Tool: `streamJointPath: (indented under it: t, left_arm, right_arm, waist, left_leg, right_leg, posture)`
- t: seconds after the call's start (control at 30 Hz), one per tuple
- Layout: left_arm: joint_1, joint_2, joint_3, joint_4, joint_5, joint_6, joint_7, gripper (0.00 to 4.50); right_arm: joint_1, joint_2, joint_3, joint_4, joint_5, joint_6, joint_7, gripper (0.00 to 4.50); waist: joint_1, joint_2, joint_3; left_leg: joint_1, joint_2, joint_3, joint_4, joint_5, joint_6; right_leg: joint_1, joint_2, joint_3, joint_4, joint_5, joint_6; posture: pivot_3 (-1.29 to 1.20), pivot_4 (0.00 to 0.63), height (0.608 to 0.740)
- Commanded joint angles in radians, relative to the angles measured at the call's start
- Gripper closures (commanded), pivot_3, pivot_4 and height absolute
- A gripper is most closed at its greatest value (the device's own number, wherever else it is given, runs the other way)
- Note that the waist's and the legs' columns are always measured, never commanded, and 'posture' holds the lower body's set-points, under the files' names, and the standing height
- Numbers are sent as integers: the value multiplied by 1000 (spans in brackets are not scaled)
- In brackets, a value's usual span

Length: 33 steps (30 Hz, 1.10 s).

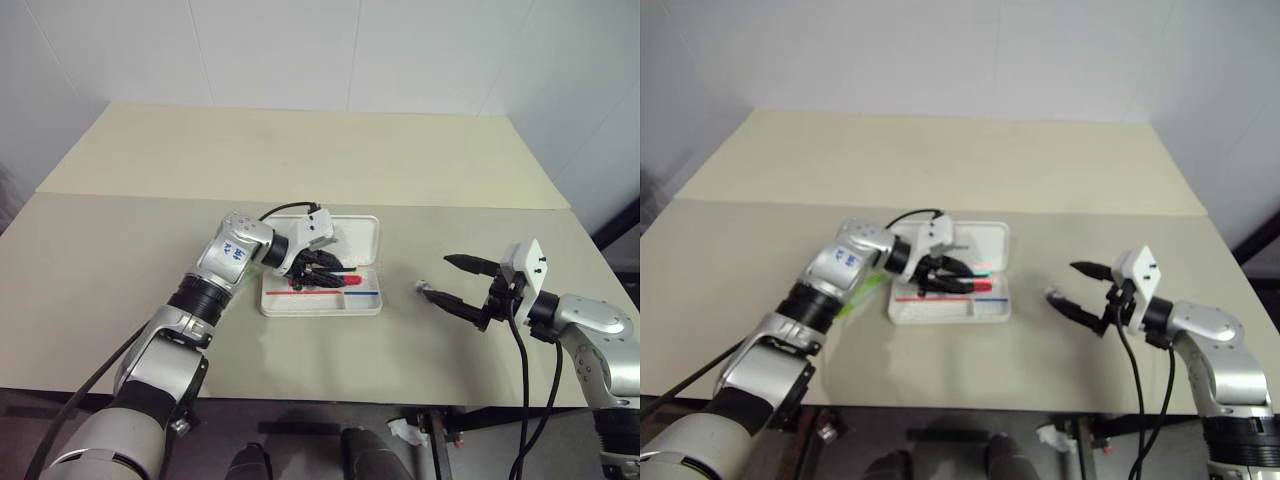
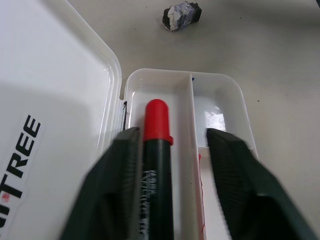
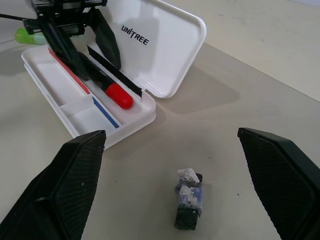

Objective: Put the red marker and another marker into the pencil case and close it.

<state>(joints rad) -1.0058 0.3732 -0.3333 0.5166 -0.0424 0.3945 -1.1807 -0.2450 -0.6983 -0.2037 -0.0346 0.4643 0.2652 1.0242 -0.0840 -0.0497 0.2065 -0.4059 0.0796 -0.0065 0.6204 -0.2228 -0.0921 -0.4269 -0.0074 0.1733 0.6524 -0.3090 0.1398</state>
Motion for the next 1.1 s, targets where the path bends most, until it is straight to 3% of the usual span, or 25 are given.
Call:
streamJointPath:
  t: [0.03,0.13,0.33,0.53,0.8,0.97,1.1]
  left_arm:
    - [-12,0,9,-48,-5,-2,-11,871]
    - [5,7,4,-110,-19,25,-36,32]
    - [52,27,40,-304,-55,122,-13,32]
    - [109,37,164,-487,-98,193,139,32]
    - [250,195,305,-756,-90,547,347,32]
    - [457,349,392,-825,-106,582,356,32]
    - [560,387,457,-785,-141,569,366,32]
  right_arm:
    - [-1,-7,-24,-21,15,-10,-4,0]
    - [-3,-7,-23,-17,14,-13,-3,0]
    - [6,-9,-32,-44,46,-12,26,0]
    - [39,-18,-42,-97,96,-26,85,0]
    - [49,-37,-16,-92,73,-35,104,0]
    - [-10,-37,13,-21,55,-52,134,0]
    - [-60,-37,31,37,38,-74,159,0]
  waist:
    - [0,0,0]
    - [0,0,0]
    - [-1,0,0]
    - [0,0,0]
    - [-3,0,0]
    - [-12,0,0]
    - [-10,0,0]
  left_leg:
    - [0,0,0,0,0,0]
    - [0,0,0,0,0,0]
    - [0,0,0,-1,0,0]
    - [0,0,0,0,0,0]
    - [1,0,0,2,0,0]
    - [2,0,0,3,0,0]
    - [1,0,0,3,0,0]
  right_leg:
    - [0,0,0,0,0,0]
    - [0,0,0,0,0,0]
    - [0,0,0,0,0,0]
    - [0,0,0,1,0,1]
    - [1,0,0,1,0,1]
    - [2,0,1,1,0,0]
    - [1,0,0,0,-2,-3]
  posture:
    - [0,150,740]
    - [0,150,740]
    - [0,150,740]
    - [0,150,740]
    - [0,150,740]
    - [0,150,740]
    - [0,150,740]
